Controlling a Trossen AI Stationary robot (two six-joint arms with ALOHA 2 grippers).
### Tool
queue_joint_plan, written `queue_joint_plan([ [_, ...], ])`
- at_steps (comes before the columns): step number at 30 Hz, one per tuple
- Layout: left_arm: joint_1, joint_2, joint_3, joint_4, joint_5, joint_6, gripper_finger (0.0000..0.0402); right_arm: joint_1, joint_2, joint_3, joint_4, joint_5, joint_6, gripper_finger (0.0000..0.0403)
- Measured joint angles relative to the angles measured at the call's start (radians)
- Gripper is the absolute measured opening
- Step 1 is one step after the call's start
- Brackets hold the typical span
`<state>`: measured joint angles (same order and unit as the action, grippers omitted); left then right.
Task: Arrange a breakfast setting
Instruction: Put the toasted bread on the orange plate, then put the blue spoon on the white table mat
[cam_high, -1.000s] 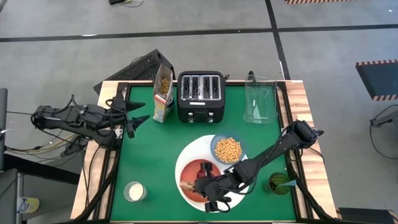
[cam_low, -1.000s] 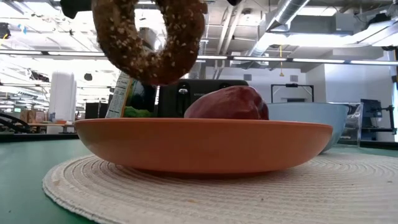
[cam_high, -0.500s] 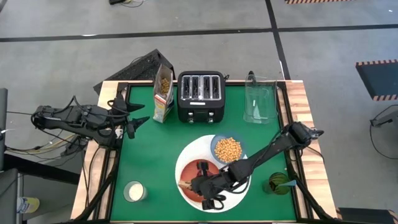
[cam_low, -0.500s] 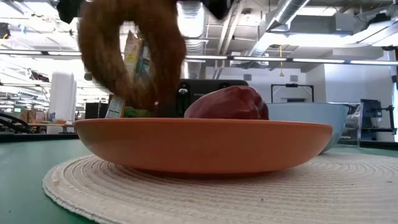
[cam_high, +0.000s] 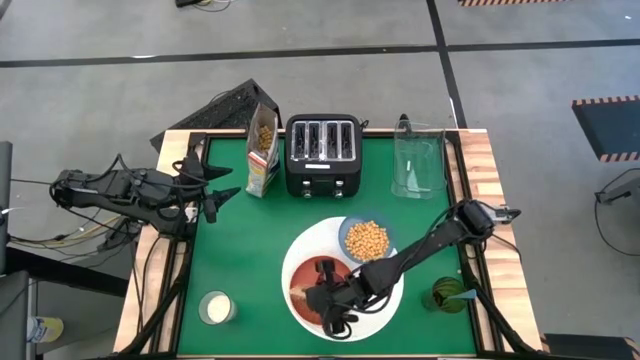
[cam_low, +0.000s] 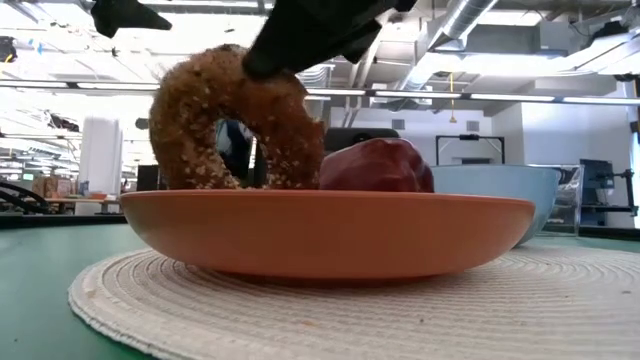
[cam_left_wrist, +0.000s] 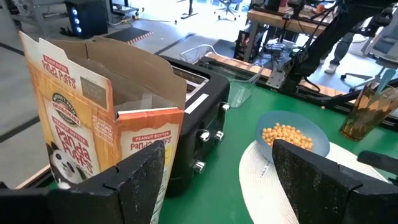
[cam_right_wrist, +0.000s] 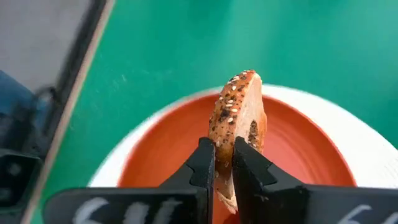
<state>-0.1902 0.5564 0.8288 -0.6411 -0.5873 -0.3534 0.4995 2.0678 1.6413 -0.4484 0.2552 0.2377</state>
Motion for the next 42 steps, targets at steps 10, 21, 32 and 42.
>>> queue_joint_plan([
  [10, 0.0, 0.0, 0.0, 0.0, 0.0, 0.008, 0.0283, -0.003, 0.0, 0.0, -0.059, -0.002, -0.003, 0.0055],
  [21, 0.0, 0.0, 0.0, 0.0, 0.001, 0.009, 0.0283, -0.003, -0.001, 0.0, -0.117, -0.022, -0.003, 0.0079],
  [32, 0.0, 0.0, 0.0, -0.001, 0.001, 0.009, 0.0283, -0.004, -0.001, 0.0, -0.129, -0.024, -0.002, 0.0143],
  [42, 0.0, 0.0, 0.0, -0.001, 0.001, 0.007, 0.0283, -0.004, -0.02, 0.093, -0.11, -0.022, 0.046, 0.0162],
])
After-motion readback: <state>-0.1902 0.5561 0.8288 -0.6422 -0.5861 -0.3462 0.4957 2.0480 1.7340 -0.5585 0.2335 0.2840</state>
